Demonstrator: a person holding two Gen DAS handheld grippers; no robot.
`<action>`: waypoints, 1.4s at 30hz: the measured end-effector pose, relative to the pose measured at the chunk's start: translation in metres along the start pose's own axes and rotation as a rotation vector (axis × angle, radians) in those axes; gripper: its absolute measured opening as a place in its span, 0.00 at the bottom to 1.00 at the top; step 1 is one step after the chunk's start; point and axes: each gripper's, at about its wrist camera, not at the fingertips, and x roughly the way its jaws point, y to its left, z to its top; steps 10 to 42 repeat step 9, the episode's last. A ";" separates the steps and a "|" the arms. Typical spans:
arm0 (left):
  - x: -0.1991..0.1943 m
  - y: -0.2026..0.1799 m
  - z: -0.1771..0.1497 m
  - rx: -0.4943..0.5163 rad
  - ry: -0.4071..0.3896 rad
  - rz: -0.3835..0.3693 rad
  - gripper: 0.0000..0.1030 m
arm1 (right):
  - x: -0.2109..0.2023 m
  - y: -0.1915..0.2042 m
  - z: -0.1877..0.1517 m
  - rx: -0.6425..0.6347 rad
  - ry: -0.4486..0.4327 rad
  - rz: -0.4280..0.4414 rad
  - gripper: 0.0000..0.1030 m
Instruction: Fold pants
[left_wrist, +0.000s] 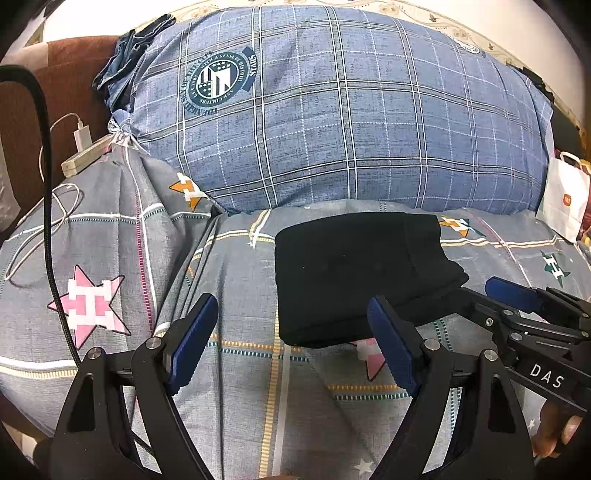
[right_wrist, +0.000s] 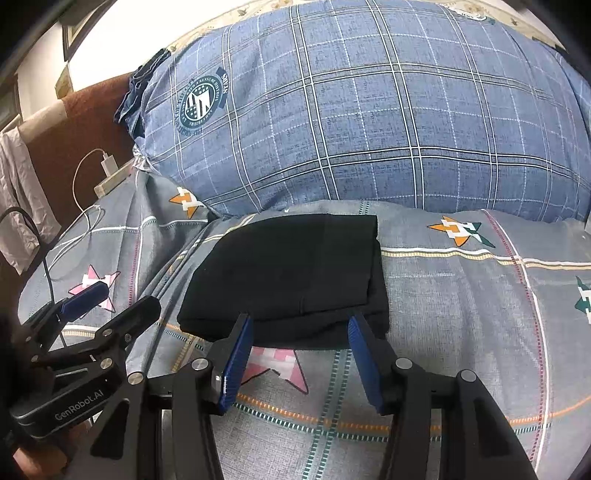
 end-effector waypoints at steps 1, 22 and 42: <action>0.000 0.000 0.000 0.002 -0.001 0.001 0.81 | 0.000 0.000 0.000 -0.001 0.001 0.001 0.50; -0.007 -0.002 -0.003 0.016 -0.030 -0.004 0.81 | -0.003 0.001 -0.001 -0.005 0.004 0.001 0.50; -0.007 -0.002 -0.003 0.016 -0.030 -0.004 0.81 | -0.003 0.001 -0.001 -0.005 0.004 0.001 0.50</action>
